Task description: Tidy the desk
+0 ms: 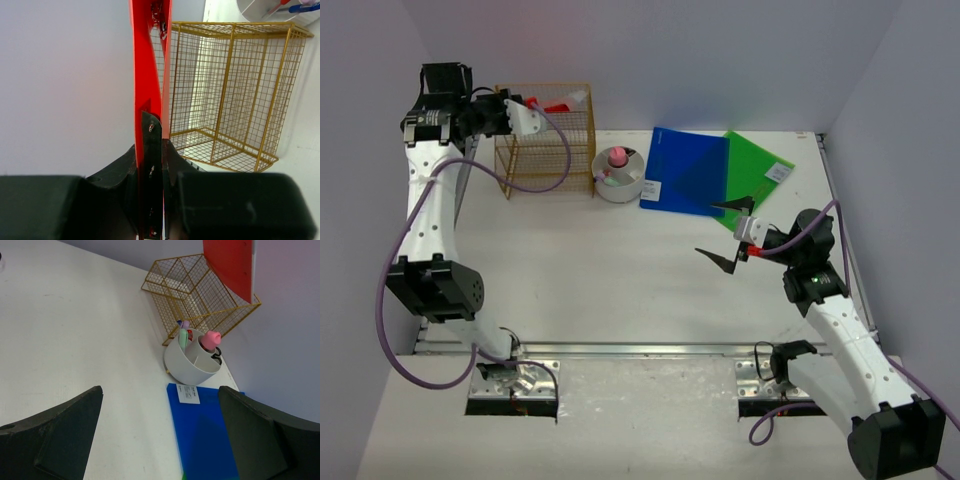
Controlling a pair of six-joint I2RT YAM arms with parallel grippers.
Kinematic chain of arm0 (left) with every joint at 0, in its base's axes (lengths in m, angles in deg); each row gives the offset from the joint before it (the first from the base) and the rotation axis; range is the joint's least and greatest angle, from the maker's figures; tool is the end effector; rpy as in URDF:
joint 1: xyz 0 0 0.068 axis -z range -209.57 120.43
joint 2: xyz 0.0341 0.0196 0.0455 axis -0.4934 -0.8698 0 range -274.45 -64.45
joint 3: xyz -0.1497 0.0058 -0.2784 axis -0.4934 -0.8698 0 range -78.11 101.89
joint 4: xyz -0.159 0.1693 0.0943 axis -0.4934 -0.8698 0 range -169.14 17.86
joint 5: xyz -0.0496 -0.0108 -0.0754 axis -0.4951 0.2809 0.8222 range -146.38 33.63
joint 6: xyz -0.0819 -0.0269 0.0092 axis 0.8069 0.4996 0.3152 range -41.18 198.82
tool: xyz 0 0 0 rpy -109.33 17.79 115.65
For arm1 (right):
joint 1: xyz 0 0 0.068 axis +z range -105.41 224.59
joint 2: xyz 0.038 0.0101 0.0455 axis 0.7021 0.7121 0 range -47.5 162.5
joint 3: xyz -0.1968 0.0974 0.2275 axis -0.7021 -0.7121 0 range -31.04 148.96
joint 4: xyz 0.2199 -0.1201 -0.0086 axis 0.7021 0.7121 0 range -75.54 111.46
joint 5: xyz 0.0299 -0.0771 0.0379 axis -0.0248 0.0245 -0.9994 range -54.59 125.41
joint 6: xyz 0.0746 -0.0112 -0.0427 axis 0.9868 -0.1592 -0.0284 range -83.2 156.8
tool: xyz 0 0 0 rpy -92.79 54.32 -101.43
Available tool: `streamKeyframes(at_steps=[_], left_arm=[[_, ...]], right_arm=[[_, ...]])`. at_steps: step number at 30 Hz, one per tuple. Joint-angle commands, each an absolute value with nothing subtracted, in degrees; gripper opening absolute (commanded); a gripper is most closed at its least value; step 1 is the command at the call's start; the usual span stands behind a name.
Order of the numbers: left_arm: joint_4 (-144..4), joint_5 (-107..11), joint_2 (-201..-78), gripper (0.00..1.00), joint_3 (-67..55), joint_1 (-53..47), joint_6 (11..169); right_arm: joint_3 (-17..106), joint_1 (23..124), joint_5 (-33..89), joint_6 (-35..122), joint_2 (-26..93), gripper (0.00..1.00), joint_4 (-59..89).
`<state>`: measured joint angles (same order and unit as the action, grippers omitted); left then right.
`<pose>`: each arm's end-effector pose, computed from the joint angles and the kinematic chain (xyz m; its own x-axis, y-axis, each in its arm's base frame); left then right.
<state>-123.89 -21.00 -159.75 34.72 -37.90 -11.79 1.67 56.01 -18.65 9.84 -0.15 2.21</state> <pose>0.3684 0.0091 0.4714 0.3613 0.8770 -0.3168 0.5527 0.0722 0.8302 0.1552 0.0946 0.3345 0.3759 -0.1956 -0.9058 -0.8288 0.3663 -0.4230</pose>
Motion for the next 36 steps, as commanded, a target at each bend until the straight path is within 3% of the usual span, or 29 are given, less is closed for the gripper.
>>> streamKeyframes(at_steps=[1,16,18,21,24,36], left_arm=[[-123.40,-20.48,-162.45,0.00,39.80,-38.44,-13.06],[-123.03,-20.11,-170.10,0.01,48.90,-38.09,-8.31],[-122.82,-18.84,-171.87,0.11,52.57,-38.09,-5.50],[-119.58,-18.12,-171.76,0.46,52.55,-38.16,-0.32],[-111.95,-18.60,-169.73,0.62,48.25,-37.91,2.18],[-86.42,-28.76,-168.25,0.67,35.48,-34.24,10.73]], right_arm=[[2.82,56.28,-19.11,10.00,-0.62,0.98,1.00],[2.89,56.28,-19.17,9.55,0.04,0.98,1.54],[2.89,56.28,-19.39,9.56,0.10,0.98,1.72],[2.89,56.35,-19.28,9.56,0.21,0.98,1.79],[2.98,56.28,-19.34,9.56,0.23,0.98,1.89],[3.42,56.28,-19.43,9.94,0.63,0.98,2.30]])
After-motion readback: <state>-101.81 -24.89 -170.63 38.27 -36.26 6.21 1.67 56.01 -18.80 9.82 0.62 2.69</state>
